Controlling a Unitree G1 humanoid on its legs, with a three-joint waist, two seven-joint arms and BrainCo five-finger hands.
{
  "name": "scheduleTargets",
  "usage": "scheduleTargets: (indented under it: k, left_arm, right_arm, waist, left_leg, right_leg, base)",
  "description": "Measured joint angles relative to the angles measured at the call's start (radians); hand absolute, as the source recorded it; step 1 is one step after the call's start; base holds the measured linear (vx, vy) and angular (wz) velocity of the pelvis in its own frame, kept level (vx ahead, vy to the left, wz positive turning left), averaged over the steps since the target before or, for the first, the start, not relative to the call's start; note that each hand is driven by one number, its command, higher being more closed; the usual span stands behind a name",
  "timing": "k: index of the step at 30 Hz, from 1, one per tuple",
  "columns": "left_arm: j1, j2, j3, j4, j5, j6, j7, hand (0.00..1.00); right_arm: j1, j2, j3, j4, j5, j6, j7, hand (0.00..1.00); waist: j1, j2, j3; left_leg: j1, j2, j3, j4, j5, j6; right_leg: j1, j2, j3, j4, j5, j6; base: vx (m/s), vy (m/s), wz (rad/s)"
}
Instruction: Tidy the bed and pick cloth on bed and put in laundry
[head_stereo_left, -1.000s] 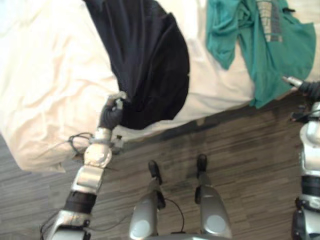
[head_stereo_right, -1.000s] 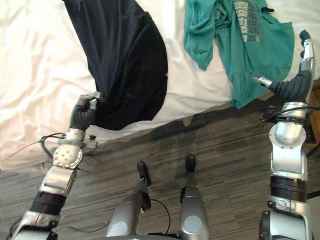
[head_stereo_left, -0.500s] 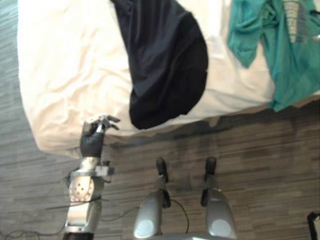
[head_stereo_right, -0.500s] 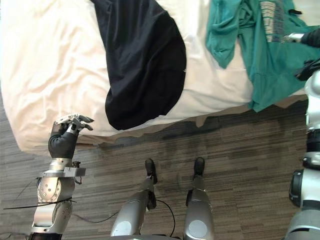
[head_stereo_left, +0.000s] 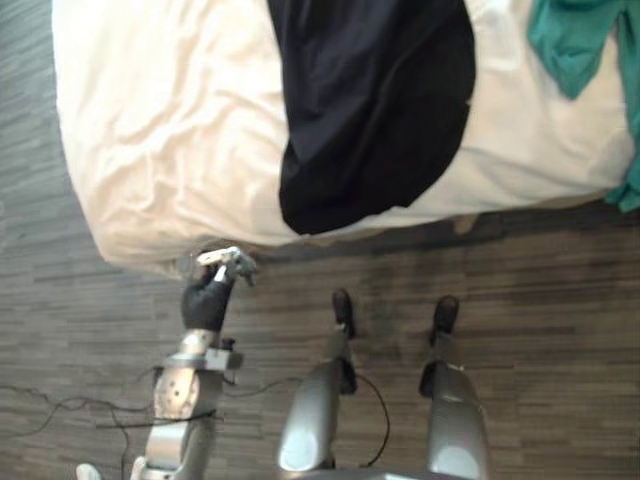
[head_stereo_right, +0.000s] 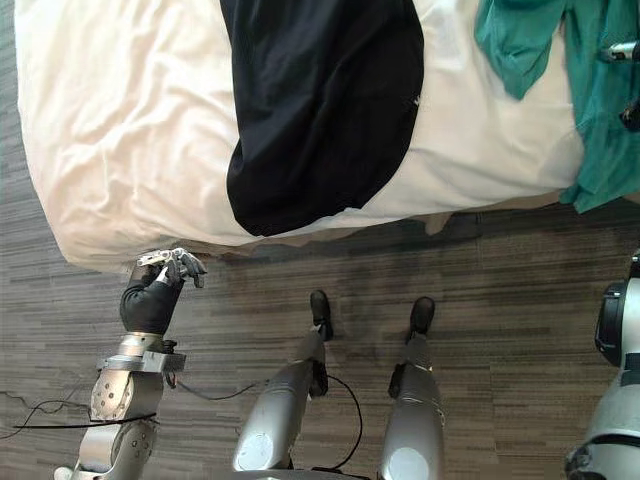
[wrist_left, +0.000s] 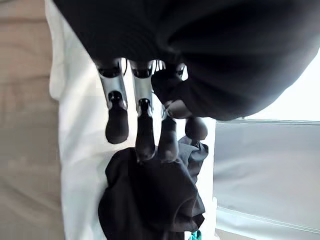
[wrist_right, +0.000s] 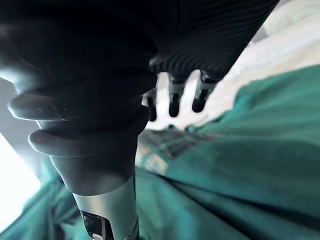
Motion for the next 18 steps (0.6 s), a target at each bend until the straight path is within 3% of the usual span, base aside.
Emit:
scheduleTargets:
  k: [1,2,6,8,11,12,18]
  left_arm:
    - [0.0,0.0,-0.009,-0.004,0.0,0.0,0.0,1.0]
    - [0.001,0.0,-0.02,-0.024,0.001,0.001,0.0,1.0]
    - [0.001,0.0,-0.019,-0.085,0.003,0.001,0.002,1.0]
    - [-0.002,0.0,-0.014,-0.125,0.011,0.0,0.005,1.0]
    - [-0.007,-0.001,-0.005,-0.143,0.025,-0.001,0.009,1.0]
    - [-0.007,-0.002,0.001,-0.144,0.035,-0.001,0.022,0.0]
    - [-0.013,-0.021,0.037,-0.145,0.081,-0.006,0.055,0.0]
  right_arm:
    - [0.0,0.0,0.001,0.001,0.004,0.0,0.002,0.0]
    - [-0.002,-0.001,0.0,0.0,0.01,-0.004,0.002,1.0]
    - [-0.002,-0.014,0.02,-0.004,0.033,-0.021,0.001,1.0]
    - [0.0,-0.033,0.061,-0.015,0.035,-0.022,0.003,1.0]
    - [0.007,-0.039,0.07,-0.029,0.037,-0.021,0.003,1.0]
    - [0.024,-0.039,0.069,-0.039,0.044,-0.021,0.003,1.0]
    - [0.178,0.035,-0.002,-0.089,0.097,-0.029,0.006,1.0]
  waist:
    - [0.003,0.001,0.0]
    - [0.005,0.005,0.004]
    - [0.011,0.003,0.005]
    - [0.008,0.003,0.005]
    - [0.007,0.0,0.005]
    - [0.008,-0.003,0.004]
    - [0.008,-0.053,-0.018]
  left_leg:
    - [-0.01,0.0,0.009,0.0,0.001,-0.001]
    - [-0.023,0.0,0.019,0.0,0.003,-0.004]
    - [-0.033,0.003,0.083,0.0,-0.016,-0.025]
    - [-0.03,0.027,0.208,0.0,-0.023,-0.031]
    - [-0.029,0.027,0.226,0.0,-0.015,-0.024]
    - [-0.025,0.027,0.226,0.0,-0.015,-0.024]
    - [0.001,0.036,0.232,0.005,0.002,-0.006]
  right_leg:
    - [-0.017,-0.003,0.007,0.008,0.0,0.0]
    - [-0.041,-0.009,0.015,0.025,-0.005,0.001]
    - [-0.073,-0.026,0.03,0.057,-0.016,0.003]
    - [-0.077,-0.034,0.029,0.071,-0.025,0.009]
    - [-0.092,-0.039,0.029,0.107,-0.047,0.012]
    - [-0.093,-0.041,0.028,0.123,-0.058,0.012]
    - [-0.105,-0.044,0.029,0.213,-0.125,0.001]
  base:
    - [-0.03,0.011,-0.18]
    - [-0.01,0.008,-0.14]
    - [0.0,0.023,-0.07]
    - [0.02,0.029,0.06]
    - [0.03,-0.012,0.06]
    - [0.05,-0.019,0.06]
    - [0.06,-0.047,0.02]
